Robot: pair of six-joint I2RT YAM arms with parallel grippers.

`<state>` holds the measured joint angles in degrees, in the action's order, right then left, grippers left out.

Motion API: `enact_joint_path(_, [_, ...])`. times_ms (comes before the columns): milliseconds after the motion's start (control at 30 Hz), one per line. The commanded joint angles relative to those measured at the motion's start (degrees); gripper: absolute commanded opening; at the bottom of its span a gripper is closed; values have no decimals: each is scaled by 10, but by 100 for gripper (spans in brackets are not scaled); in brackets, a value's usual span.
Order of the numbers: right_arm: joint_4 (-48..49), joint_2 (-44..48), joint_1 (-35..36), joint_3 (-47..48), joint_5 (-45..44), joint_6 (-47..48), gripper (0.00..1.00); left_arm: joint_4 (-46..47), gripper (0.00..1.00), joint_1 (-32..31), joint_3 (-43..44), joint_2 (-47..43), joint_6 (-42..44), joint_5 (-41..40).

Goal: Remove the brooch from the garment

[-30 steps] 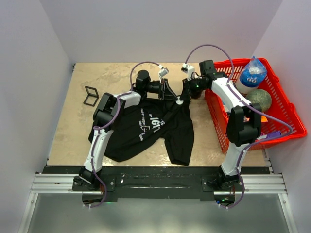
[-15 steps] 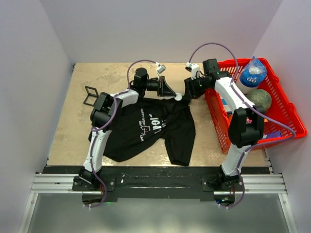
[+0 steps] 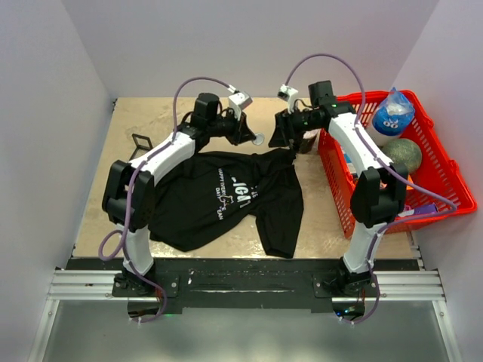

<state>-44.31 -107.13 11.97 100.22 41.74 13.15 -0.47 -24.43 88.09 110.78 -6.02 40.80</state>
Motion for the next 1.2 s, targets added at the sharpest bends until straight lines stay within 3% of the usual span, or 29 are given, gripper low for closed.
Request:
enact_joint_path(0, [25,-19,21,30,50,-4,64,-142,0,-14,2,-29,138,-143])
enact_joint_path(100, [32,-21,22,33,55,-11,64,-160,0,-38,27,-50,183,-165])
enact_joint_path(267, [30,-21,23,26,82,-10,64,-226,0,-31,73,-23,160,-117])
enact_joint_path(567, [80,-11,47,-3,51,-68,65,-205,0,-30,61,-36,95,-60])
enact_joint_path(867, [104,-39,72,14,3,-122,67,-195,0,-30,65,-35,81,-56])
enact_joint_path(1167, [81,-36,75,21,-3,-79,46,-191,0,-29,63,-37,78,-19])
